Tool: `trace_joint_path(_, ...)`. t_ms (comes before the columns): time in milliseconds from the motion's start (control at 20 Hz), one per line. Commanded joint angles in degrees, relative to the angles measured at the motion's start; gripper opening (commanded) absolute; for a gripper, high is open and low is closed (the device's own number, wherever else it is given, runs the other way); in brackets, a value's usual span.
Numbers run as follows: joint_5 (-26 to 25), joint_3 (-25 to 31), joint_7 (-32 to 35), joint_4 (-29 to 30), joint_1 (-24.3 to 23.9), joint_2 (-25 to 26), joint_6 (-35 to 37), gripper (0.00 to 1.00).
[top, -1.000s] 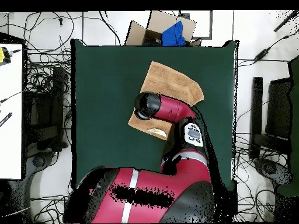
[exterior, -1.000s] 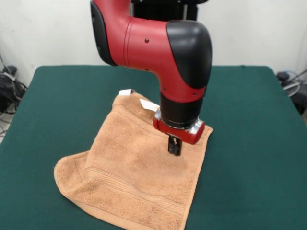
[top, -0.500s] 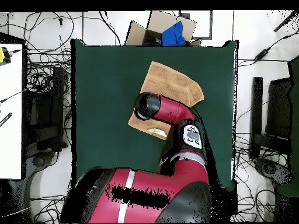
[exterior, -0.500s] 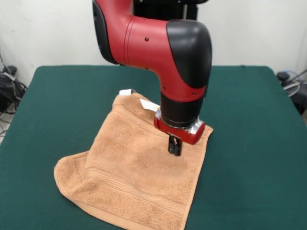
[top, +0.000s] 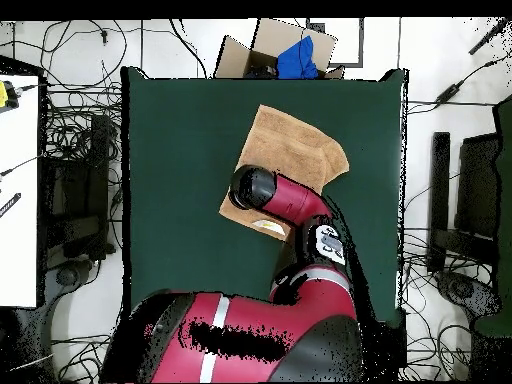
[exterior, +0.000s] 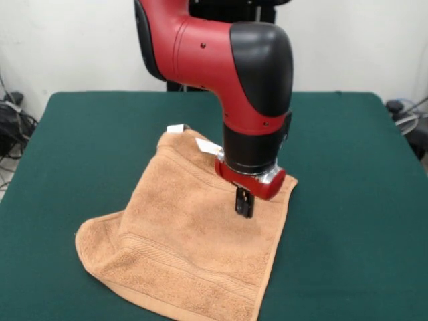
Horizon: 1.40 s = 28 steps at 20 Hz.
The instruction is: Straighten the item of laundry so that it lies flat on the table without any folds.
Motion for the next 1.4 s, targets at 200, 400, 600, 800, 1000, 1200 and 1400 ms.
trace_joint_path(200, 7.92, 10.36, 18.19, 14.39, 1.42, 3.19, -6.69, 0.0)
trace_joint_path(400, 10.07, 10.88, 18.59, 16.25, 2.26, 3.38, -9.98, 0.0)
trace_joint_path(600, 12.42, 13.37, 19.78, 19.81, 1.78, 2.47, -13.37, 0.0)
trace_joint_path(800, 14.15, 17.55, 19.8, 23.5, -0.58, 1.36, -15.65, 0.0)
trace_joint_path(1000, 15.81, 21.13, 19.43, 26.76, -3.17, -0.06, -16.05, 0.0)
trace_joint_path(1200, 17.76, 21.66, 20.83, 29.24, -2.29, -1.43, -18.09, 0.0)
trace_joint_path(1400, 19.11, 23.57, 22.75, 32.01, -2.73, -2.17, -20.88, 0.0)
